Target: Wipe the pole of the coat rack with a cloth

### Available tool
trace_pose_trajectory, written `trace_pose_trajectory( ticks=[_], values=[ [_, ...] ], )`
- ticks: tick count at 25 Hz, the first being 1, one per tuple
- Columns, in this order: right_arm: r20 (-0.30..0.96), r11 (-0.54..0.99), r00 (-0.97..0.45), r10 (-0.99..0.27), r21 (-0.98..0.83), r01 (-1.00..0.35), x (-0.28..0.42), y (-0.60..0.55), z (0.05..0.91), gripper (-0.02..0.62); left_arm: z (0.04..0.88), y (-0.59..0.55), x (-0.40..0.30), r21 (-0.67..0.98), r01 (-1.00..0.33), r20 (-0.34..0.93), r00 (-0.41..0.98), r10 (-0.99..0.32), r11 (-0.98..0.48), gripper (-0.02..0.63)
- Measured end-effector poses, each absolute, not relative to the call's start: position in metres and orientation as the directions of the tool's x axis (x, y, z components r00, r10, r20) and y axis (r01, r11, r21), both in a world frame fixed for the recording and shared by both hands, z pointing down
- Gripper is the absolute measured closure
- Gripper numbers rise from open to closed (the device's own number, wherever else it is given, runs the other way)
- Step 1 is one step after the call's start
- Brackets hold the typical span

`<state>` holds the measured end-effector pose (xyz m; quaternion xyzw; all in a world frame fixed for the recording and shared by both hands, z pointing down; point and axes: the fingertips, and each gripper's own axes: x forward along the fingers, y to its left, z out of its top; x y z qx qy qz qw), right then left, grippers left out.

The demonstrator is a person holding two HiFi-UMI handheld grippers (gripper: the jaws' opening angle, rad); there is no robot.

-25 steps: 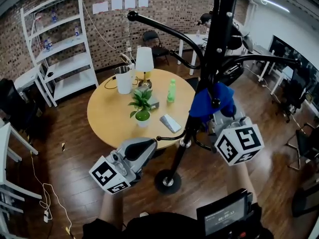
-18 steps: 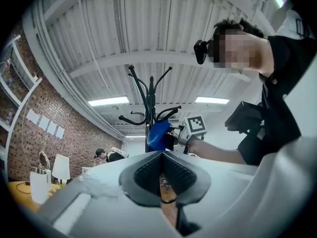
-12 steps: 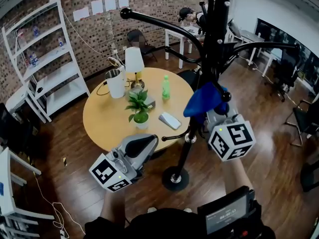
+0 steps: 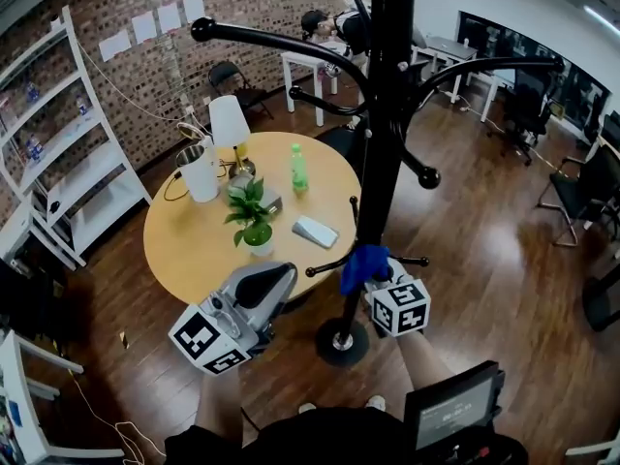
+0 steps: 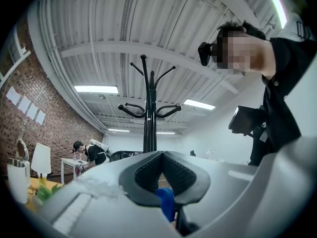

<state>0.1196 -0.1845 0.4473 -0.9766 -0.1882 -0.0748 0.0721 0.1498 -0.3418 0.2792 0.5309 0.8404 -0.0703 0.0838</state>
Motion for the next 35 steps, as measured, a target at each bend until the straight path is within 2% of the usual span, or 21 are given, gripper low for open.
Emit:
trace_pose_trajectory(
  ticks=[4,9,16,21,23,29,35],
  values=[
    [0.267,-0.913,0.907,0.326,-0.159,0.375,0.121,-0.187,0.496,0.574,0.281,-0.342,0.147,-0.024,0.909,-0.209,-0.411,0.887,0.415,0.614],
    [0.26,-0.903,0.928,0.266,-0.269,0.334,0.122,-0.186,0.483,0.574,0.282,-0.34,0.149,-0.029,0.92,-0.207,-0.389,0.898,0.392,0.614],
    [-0.119,-0.946,0.966,0.229,-0.259,0.192,0.115,-0.184,0.3,0.574,0.275,-0.333,0.149,-0.039,0.927,-0.238,-0.371,0.898,0.372,0.614],
    [-0.299,-0.977,0.935,0.188,-0.154,0.147,0.112,-0.186,0.18,0.574,0.264,-0.332,0.148,-0.066,0.928,-0.271,-0.371,0.888,0.367,0.614],
    [-0.323,-0.982,0.93,0.176,-0.122,0.143,0.111,-0.187,0.153,0.572,0.259,-0.332,0.147,-0.076,0.927,-0.284,-0.372,0.883,0.366,0.614],
    [-0.34,-0.984,0.923,0.18,-0.066,0.168,0.111,-0.187,0.164,0.574,0.256,-0.325,0.152,-0.078,0.929,-0.3,-0.368,0.88,0.362,0.614],
    [-0.24,-0.979,0.954,0.182,-0.139,0.151,0.113,-0.187,0.251,0.574,0.263,-0.317,0.15,-0.062,0.927,-0.286,-0.37,0.884,0.369,0.614]
  ],
)
